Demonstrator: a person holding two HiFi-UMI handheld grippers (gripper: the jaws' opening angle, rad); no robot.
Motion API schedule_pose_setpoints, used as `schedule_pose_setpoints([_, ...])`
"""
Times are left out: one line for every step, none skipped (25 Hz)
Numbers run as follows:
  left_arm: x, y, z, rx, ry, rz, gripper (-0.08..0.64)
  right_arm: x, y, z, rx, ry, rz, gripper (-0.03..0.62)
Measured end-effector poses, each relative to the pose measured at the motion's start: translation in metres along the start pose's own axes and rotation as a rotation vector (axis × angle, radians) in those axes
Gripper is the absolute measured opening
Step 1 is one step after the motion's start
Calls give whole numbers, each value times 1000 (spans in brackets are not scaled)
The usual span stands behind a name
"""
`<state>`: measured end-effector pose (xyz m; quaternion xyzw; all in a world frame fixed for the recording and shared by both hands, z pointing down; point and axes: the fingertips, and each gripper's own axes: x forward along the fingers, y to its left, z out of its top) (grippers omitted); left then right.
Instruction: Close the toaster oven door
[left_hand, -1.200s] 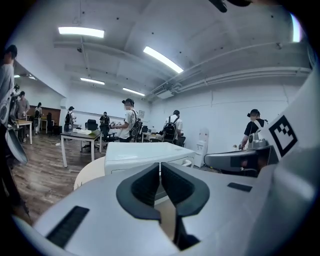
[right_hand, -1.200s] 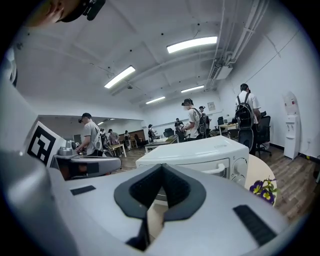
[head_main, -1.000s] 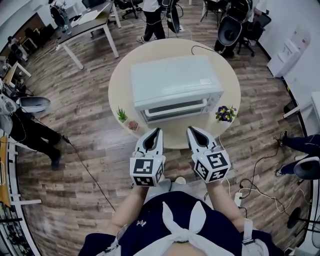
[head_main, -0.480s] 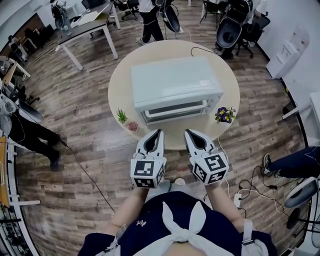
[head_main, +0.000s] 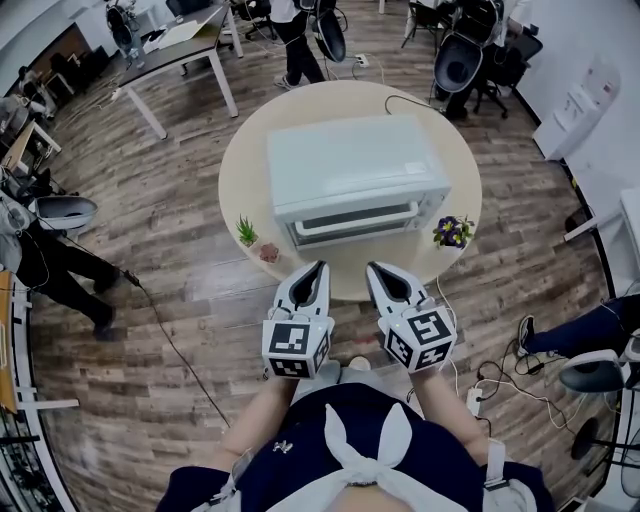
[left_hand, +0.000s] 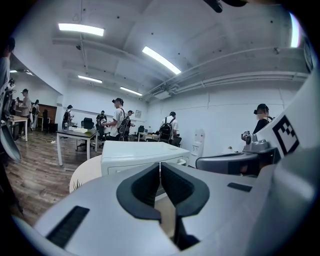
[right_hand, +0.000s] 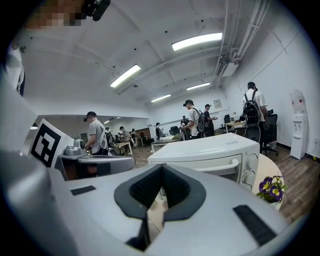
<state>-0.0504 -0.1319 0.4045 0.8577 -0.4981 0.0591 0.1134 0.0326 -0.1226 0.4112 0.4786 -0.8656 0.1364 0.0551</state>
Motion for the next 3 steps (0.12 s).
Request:
schedule_pose_setpoints([-1, 1, 0, 0, 1, -1, 26, 1, 2, 0, 0, 1, 2, 3])
schedule_pose_setpoints([-2, 1, -1, -1, 2, -2, 26, 1, 3, 0, -1, 2, 4, 3])
schedule_pose_setpoints([-2, 2, -1, -1, 3, -3, 26, 2, 5, 0, -2, 2, 7, 3])
